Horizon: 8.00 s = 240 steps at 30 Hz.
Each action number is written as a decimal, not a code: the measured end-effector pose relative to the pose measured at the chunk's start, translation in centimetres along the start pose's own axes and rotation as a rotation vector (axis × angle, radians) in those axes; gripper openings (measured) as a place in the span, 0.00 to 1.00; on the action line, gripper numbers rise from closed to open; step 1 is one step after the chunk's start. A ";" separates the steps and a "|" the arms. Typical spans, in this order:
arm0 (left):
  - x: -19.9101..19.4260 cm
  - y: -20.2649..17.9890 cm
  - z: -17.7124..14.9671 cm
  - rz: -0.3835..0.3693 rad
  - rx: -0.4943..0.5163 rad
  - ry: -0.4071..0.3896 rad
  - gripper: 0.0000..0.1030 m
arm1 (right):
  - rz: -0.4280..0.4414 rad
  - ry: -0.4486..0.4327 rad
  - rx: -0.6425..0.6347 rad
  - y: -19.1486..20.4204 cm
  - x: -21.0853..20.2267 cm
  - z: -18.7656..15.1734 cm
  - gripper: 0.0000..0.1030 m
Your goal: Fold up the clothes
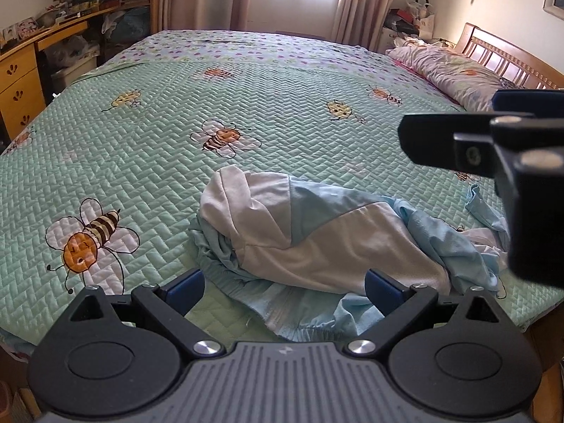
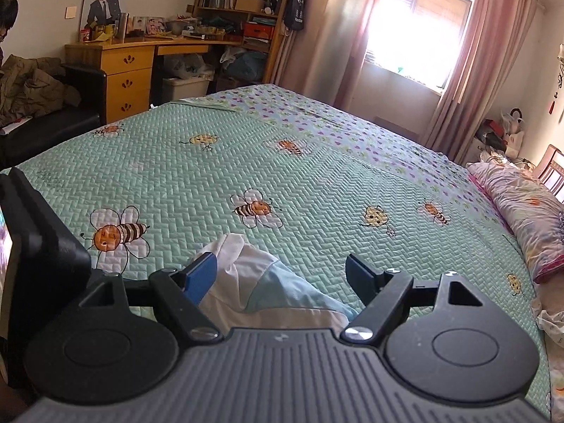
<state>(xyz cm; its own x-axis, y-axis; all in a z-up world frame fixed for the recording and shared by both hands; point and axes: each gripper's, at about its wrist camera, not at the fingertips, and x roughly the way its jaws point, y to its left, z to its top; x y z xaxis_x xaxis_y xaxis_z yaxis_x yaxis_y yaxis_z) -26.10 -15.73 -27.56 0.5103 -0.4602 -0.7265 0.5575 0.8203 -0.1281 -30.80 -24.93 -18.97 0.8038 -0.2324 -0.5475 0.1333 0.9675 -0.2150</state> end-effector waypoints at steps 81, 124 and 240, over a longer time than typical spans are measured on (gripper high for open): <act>3.8 1.8 0.5 -0.001 -0.048 0.055 0.95 | 0.121 0.195 0.303 -4.6 6.8 -0.9 0.78; 4.6 2.8 0.0 -0.002 -0.078 0.085 0.95 | 0.135 0.225 0.307 -4.0 7.5 -0.7 0.78; 10.8 -9.8 -6.2 -0.120 0.582 0.080 0.97 | -0.012 -0.027 0.351 -13.5 4.9 -19.8 0.08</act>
<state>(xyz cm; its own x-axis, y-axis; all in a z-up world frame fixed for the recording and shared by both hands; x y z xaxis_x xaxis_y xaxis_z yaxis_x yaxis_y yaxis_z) -30.11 -26.62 -38.37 0.3833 -0.4928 -0.7812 0.8868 0.4327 0.1621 -40.16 -41.12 -34.72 0.8154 -0.2453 -0.5244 0.3298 0.9413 0.0723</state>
